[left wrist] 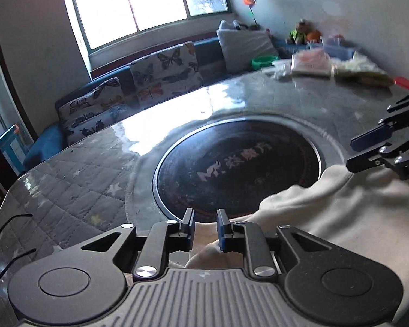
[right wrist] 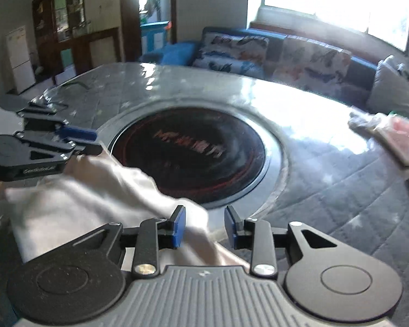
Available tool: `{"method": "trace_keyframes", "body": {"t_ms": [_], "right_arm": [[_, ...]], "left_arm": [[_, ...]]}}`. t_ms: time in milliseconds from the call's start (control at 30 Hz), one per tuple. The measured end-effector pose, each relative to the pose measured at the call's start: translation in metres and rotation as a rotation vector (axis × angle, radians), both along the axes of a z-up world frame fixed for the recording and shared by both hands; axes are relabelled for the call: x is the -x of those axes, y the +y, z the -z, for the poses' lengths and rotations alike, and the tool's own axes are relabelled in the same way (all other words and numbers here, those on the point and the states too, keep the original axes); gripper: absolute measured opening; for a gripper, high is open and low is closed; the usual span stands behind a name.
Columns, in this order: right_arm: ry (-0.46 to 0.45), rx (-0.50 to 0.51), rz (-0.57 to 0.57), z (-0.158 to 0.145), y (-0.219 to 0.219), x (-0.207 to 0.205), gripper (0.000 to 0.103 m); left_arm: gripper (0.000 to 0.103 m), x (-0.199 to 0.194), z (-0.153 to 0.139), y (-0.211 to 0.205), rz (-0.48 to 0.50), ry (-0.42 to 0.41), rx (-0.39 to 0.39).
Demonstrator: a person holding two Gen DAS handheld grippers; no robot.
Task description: Fold clothes
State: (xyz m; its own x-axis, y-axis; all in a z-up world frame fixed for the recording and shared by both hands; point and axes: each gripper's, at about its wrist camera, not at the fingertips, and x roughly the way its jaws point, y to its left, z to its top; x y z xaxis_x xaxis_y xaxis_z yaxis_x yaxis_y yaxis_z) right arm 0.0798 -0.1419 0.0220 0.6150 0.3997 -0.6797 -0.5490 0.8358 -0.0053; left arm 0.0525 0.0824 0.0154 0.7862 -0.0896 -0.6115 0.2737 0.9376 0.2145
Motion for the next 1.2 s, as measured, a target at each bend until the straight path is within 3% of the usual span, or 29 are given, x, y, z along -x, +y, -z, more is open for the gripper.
{"method": "trace_keyframes", "body": {"t_ms": [167, 333, 467, 567, 933, 1067, 1200], "right_arm": [[0.018, -0.06, -0.064, -0.008, 0.013, -0.001, 0.027], [0.081, -0.049, -0.091, 0.008, 0.025, -0.01, 0.024], [0.093, -0.066, -0.055, 0.013, 0.023, -0.014, 0.025], [0.071, -0.069, -0.038, 0.001, 0.012, -0.013, 0.025], [0.102, -0.047, -0.194, -0.01, -0.019, 0.062, 0.025], [0.131, -0.041, -0.145, 0.002, -0.027, 0.064, 0.024], [0.106, -0.088, -0.119, -0.011, -0.035, 0.063, 0.024]], "left_arm": [[0.019, 0.019, -0.015, -0.011, 0.056, -0.029, 0.042], [0.019, 0.016, -0.007, -0.026, 0.114, 0.03, 0.085], [0.019, 0.001, 0.01, -0.031, 0.081, 0.084, 0.074], [0.026, -0.007, 0.016, -0.027, 0.04, 0.104, 0.093], [0.036, -0.005, 0.019, -0.022, 0.017, 0.088, 0.108], [0.044, -0.006, 0.019, -0.021, -0.003, 0.083, 0.106], [0.047, 0.001, 0.014, -0.016, -0.02, 0.071, 0.114]]}}
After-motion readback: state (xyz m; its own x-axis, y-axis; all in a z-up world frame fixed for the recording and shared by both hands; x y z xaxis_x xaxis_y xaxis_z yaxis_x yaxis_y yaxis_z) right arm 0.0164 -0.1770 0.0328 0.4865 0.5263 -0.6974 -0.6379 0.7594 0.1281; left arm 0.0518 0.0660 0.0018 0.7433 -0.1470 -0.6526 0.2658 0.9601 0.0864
